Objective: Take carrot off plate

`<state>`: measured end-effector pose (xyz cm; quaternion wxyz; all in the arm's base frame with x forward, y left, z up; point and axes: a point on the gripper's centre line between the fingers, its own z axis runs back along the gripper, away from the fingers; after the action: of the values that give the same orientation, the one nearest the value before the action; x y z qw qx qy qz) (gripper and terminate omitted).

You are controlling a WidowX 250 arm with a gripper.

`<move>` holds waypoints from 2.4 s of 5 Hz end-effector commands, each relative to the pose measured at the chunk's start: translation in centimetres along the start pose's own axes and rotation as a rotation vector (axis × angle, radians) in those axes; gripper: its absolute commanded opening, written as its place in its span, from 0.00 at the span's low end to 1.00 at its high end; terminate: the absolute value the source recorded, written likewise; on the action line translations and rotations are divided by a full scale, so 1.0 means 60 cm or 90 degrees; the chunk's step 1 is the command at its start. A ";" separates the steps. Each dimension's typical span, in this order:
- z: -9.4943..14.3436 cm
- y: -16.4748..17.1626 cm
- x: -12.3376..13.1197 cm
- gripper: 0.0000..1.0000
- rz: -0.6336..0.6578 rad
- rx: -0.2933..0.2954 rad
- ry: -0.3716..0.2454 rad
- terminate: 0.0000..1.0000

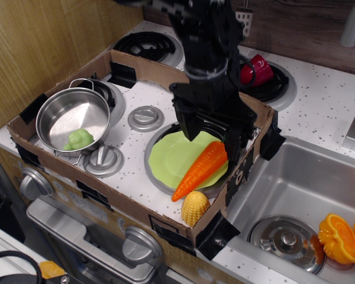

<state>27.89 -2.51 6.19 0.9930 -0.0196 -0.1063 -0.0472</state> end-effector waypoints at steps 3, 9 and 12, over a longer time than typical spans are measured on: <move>-0.050 0.016 -0.017 1.00 -0.012 0.010 -0.039 0.00; 0.040 0.045 0.050 0.00 -0.144 -0.019 0.069 0.00; 0.035 0.135 0.100 0.00 -0.473 -0.114 0.103 0.00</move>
<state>33.20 5.28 7.78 0.9059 -0.0763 -0.0051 -0.4166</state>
